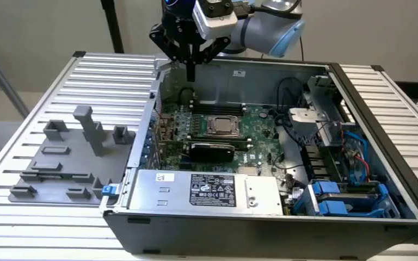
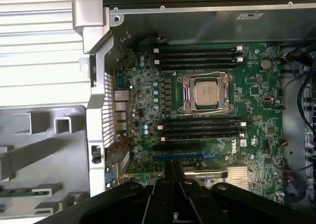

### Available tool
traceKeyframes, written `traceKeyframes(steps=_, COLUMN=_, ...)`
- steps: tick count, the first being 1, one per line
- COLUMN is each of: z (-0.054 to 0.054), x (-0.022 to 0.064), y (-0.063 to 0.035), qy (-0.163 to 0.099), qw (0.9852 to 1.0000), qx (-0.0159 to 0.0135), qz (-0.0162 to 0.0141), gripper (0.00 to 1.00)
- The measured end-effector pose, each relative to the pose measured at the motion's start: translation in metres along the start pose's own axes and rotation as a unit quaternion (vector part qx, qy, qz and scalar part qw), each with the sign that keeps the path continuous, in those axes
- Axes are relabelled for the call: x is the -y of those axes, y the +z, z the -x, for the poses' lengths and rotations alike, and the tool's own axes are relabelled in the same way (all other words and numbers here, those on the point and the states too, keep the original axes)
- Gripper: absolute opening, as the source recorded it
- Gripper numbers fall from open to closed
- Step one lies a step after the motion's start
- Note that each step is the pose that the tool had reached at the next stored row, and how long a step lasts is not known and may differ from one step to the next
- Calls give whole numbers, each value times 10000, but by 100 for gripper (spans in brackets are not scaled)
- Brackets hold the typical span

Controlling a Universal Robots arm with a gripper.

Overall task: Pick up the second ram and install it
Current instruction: 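Reach for the second ram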

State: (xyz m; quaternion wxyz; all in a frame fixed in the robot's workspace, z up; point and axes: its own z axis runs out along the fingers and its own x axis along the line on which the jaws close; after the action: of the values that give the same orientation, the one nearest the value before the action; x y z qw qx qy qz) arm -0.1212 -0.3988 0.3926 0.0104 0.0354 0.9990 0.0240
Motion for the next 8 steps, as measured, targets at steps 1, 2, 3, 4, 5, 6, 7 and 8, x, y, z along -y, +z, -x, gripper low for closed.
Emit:
traceKeyframes(steps=1, z=0, x=0, y=0, qy=0, qw=10000, qx=0, qz=0, gripper=0)
traceKeyframes(steps=2, z=0, x=0, y=0, qy=0, qw=10000, qx=0, qz=0, gripper=0)
traceKeyframes(steps=3, z=0, x=0, y=0, qy=0, qw=10000, qx=0, qz=0, gripper=0)
traceKeyframes(steps=4, z=0, x=0, y=0, qy=0, qw=10000, qx=0, qz=0, gripper=0)
traceKeyframes(steps=5, z=0, x=0, y=0, qy=0, qw=10000, qx=0, qz=0, gripper=0)
traceKeyframes(steps=6, z=0, x=0, y=0, qy=0, qw=10000, qx=0, qz=0, gripper=0)
traceKeyframes(steps=7, z=0, x=0, y=0, qy=0, qw=10000, qx=0, qz=0, gripper=0)
traceKeyframes(steps=8, z=0, x=0, y=0, qy=0, qw=10000, qx=0, qz=0, gripper=0)
